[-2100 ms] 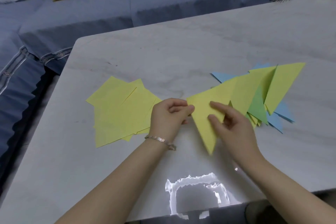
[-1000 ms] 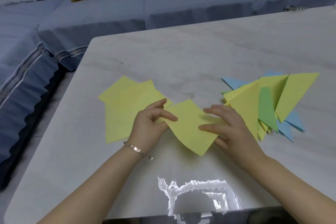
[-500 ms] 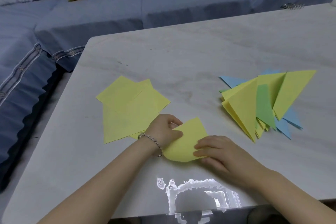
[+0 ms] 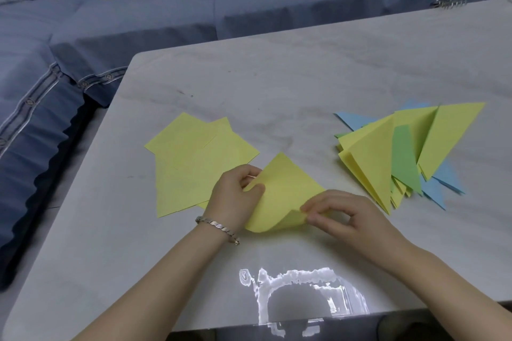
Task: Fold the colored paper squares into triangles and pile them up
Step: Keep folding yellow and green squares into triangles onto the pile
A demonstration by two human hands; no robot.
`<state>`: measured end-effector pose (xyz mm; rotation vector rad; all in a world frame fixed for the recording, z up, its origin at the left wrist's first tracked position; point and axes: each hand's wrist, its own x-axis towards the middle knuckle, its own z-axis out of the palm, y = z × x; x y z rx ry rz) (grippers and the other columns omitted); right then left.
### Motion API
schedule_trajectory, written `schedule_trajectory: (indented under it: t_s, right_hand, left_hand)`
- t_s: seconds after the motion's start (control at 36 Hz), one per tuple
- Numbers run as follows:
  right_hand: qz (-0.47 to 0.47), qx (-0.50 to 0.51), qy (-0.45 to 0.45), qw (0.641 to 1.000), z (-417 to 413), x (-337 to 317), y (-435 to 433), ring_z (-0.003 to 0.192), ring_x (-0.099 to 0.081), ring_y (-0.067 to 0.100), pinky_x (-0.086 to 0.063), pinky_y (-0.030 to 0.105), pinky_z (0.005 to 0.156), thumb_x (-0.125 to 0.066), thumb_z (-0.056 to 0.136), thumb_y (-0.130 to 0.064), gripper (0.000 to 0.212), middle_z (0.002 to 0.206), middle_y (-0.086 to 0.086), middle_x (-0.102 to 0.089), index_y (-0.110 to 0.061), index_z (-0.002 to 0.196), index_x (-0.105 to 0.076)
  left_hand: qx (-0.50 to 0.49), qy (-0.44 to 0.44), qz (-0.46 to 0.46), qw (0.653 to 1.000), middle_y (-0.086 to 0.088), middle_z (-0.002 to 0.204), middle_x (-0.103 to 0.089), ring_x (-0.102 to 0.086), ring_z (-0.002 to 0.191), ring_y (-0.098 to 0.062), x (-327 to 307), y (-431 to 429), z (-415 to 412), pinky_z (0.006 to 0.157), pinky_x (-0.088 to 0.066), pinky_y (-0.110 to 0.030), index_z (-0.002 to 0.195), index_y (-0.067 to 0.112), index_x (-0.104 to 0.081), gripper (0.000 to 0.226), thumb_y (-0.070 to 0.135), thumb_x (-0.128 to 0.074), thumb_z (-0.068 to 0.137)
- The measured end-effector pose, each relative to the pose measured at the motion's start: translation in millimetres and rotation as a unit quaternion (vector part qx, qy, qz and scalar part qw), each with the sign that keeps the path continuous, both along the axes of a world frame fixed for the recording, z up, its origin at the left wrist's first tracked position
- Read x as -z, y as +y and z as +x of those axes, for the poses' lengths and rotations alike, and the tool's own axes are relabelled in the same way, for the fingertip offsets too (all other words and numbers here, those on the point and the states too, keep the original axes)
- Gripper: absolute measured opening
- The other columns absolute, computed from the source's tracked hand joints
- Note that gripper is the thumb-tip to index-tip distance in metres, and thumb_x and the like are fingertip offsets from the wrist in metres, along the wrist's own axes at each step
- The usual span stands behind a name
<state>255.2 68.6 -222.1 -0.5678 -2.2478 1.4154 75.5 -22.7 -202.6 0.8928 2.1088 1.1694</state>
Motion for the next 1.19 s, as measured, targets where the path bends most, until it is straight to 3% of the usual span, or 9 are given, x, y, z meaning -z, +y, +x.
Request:
schedule_trajectory:
  t_s: [0.17, 0.33, 0.39, 0.5, 0.56, 0.61, 0.72, 0.86, 1.19]
  right_hand:
    - [-0.006, 0.133, -0.007, 0.991, -8.6, -4.4, 2.9, 0.106, -0.043, -0.019, -0.026, -0.001, 0.086, -0.069, 0.079, -0.028, 0.014, 0.116, -0.022, -0.051, -0.028, 0.066, -0.065]
    - [-0.140, 0.146, 0.020, 0.979, -16.7, -12.0, 5.2, 0.058, -0.055, -0.006, -0.038, 0.006, 0.059, -0.068, 0.080, -0.006, 0.022, 0.060, -0.018, -0.064, -0.015, 0.061, -0.064]
    - [-0.140, 0.157, 0.026, 0.977, -16.4, -12.1, 3.8, 0.056, -0.055, -0.005, -0.039, 0.006, 0.058, -0.069, 0.079, -0.005, 0.022, 0.058, -0.016, -0.064, -0.014, 0.060, -0.065]
    - [-0.130, 0.172, 0.030, 0.976, -14.8, -12.0, 0.9, 0.059, -0.057, -0.003, -0.042, 0.009, 0.060, -0.071, 0.078, -0.005, 0.020, 0.060, -0.014, -0.066, -0.014, 0.060, -0.066]
    - [-0.126, 0.178, 0.035, 0.975, -14.0, -13.0, -0.7, 0.059, -0.057, -0.003, -0.043, 0.010, 0.061, -0.071, 0.078, -0.005, 0.021, 0.060, -0.013, -0.066, -0.014, 0.060, -0.066]
    - [-0.124, 0.184, 0.040, 0.974, -13.7, -14.6, -2.2, 0.058, -0.057, -0.002, -0.043, 0.009, 0.060, -0.071, 0.077, -0.004, 0.021, 0.059, -0.013, -0.065, -0.014, 0.059, -0.066]
    - [-0.139, 0.208, 0.050, 0.967, -13.2, -17.4, -3.4, 0.055, -0.057, -0.003, -0.040, 0.006, 0.057, -0.071, 0.077, -0.003, 0.020, 0.055, -0.015, -0.064, -0.012, 0.061, -0.065]
    - [-0.135, 0.220, 0.049, 0.965, -14.0, -21.1, -6.8, 0.055, -0.057, -0.003, -0.040, 0.006, 0.057, -0.070, 0.076, 0.000, 0.021, 0.055, -0.017, -0.062, -0.013, 0.061, -0.063]
    - [-0.199, 0.203, 0.050, 0.957, -14.4, -32.6, -11.6, 0.049, -0.053, -0.001, -0.040, 0.006, 0.052, -0.076, 0.070, -0.004, 0.016, 0.051, -0.008, -0.062, -0.014, 0.063, -0.067]
  left_hand:
    - [0.081, -0.040, -0.020, 0.996, 0.001, 0.080, -0.066, -0.059, 0.072, -0.007, -7.1, -3.9, 6.5, 0.072, -0.047, -0.026, 0.075, 0.026, -0.062, 0.029, -0.002, -0.058, 0.083]
    - [0.074, -0.134, -0.013, 0.988, -0.013, 0.070, -0.061, -0.050, 0.068, -0.020, -6.7, -9.1, 16.9, 0.064, -0.039, -0.028, 0.076, 0.018, -0.066, 0.016, 0.003, -0.063, 0.081]
    - [0.073, -0.139, -0.020, 0.987, -0.011, 0.070, -0.060, -0.050, 0.067, -0.018, -8.0, -10.7, 20.4, 0.064, -0.039, -0.028, 0.076, 0.019, -0.067, 0.003, 0.017, -0.065, 0.077]
    - [0.053, -0.088, -0.010, 0.995, -0.002, 0.077, -0.058, -0.049, 0.073, -0.012, -8.0, -9.5, 23.5, 0.069, -0.037, -0.025, 0.081, 0.010, -0.068, 0.026, 0.025, -0.050, 0.093]
    - [0.037, -0.078, 0.020, 0.996, 0.003, 0.076, -0.058, -0.051, 0.069, -0.005, -11.8, -7.4, 26.8, 0.068, -0.039, -0.019, 0.082, 0.017, -0.066, 0.020, 0.031, -0.054, 0.091]
    - [0.020, -0.093, 0.058, 0.994, 0.005, 0.075, -0.062, -0.055, 0.063, 0.004, -17.3, -4.7, 30.9, 0.066, -0.043, -0.008, 0.090, 0.020, -0.067, 0.006, 0.019, -0.065, 0.084]
    - [0.009, -0.052, 0.116, 0.992, 0.011, 0.074, -0.062, -0.054, 0.061, 0.004, -19.0, -4.0, 37.5, 0.065, -0.043, -0.004, 0.083, 0.036, -0.064, 0.033, 0.004, -0.071, 0.076]
    - [-0.009, -0.005, 0.120, 0.993, 0.031, 0.059, -0.061, -0.056, 0.065, 0.012, -19.9, -5.4, 45.5, 0.063, -0.040, -0.002, 0.074, 0.039, -0.065, 0.036, 0.004, -0.072, 0.075]
    - [-0.032, -0.033, 0.126, 0.991, 0.024, 0.056, -0.063, -0.057, 0.058, 0.008, -22.6, -10.5, 53.0, 0.060, -0.040, -0.002, 0.068, 0.035, -0.068, 0.031, 0.006, -0.076, 0.070]
